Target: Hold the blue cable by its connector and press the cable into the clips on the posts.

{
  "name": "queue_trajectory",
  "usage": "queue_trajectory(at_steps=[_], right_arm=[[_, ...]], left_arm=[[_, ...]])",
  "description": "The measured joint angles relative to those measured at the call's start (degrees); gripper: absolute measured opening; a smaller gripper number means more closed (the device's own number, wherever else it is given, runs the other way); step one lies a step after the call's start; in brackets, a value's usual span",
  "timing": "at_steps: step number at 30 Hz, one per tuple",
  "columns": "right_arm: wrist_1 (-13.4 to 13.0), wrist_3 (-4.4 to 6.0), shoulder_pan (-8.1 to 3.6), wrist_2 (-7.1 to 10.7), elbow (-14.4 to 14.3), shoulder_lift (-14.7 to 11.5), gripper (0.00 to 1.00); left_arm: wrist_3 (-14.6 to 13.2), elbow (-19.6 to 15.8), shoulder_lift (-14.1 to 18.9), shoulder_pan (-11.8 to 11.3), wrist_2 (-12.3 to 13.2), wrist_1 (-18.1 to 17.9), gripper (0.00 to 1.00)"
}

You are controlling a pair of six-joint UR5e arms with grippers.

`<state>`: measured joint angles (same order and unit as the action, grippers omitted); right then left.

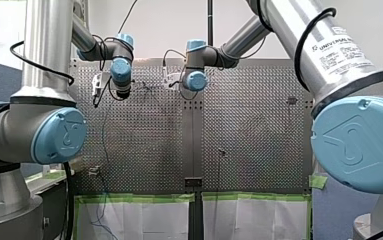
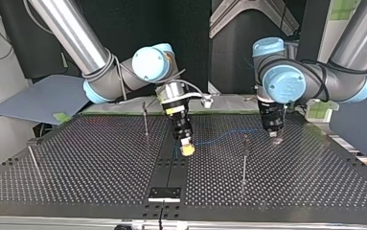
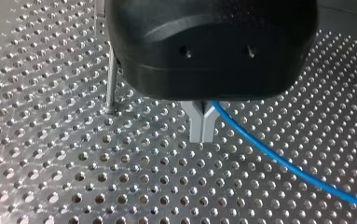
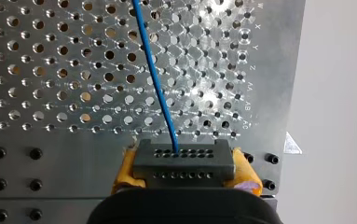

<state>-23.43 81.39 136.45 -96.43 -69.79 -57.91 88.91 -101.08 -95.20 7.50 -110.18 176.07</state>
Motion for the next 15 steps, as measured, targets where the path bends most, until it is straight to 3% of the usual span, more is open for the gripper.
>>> queue_trajectory(at_steps=[15], right_arm=[[0.48, 0.07, 0.13, 0.0, 0.63, 0.79, 0.0]], left_arm=[[0.24, 0.0, 0.95, 0.92, 6.53, 0.65, 0.0]])
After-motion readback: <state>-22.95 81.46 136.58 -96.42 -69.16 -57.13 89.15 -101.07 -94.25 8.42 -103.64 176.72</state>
